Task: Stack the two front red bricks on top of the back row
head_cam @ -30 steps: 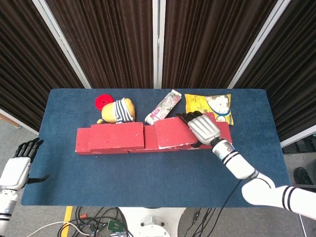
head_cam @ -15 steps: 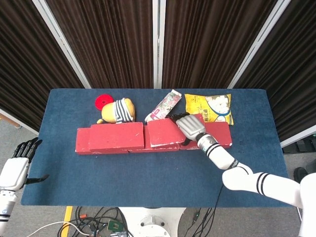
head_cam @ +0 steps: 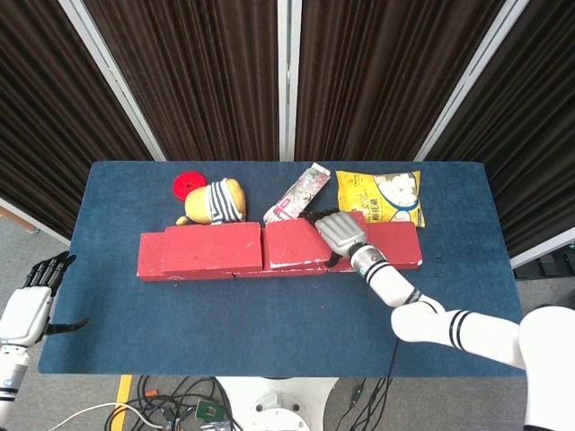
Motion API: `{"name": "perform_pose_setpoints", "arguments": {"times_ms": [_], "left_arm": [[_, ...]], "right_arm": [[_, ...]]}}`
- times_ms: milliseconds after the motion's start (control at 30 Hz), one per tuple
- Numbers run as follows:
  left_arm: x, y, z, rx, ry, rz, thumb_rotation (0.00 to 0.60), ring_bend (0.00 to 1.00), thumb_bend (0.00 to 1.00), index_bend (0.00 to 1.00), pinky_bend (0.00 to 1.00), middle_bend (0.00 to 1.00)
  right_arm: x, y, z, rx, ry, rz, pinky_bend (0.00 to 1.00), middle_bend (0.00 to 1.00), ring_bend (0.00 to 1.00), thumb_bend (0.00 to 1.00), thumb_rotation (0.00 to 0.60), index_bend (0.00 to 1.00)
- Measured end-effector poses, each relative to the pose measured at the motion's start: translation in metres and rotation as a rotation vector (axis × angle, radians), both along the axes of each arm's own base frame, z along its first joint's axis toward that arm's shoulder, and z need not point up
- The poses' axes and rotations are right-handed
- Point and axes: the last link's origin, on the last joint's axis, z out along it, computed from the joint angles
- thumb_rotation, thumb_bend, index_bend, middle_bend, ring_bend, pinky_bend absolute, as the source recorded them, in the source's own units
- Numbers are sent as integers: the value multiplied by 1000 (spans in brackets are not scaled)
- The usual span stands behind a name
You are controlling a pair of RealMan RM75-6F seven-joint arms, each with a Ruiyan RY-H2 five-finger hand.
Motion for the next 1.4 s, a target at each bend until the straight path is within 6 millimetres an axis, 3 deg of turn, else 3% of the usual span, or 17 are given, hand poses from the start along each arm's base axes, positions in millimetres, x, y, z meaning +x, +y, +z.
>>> {"name": "perform_pose_setpoints", "arguments": {"times_ms": [500,1400], "left_arm": [[-5,1,-1,-16,-34,24,600,0,0,0,0,0],[-7,1,-3,-31,-58,28,600,0,0,0,0,0]], "right_arm": [[4,-1,-11,22,2,-30,216,169,205,107,600,0],[13,2,-14,20,-3,-92,209,165,202,106,600,0]]}}
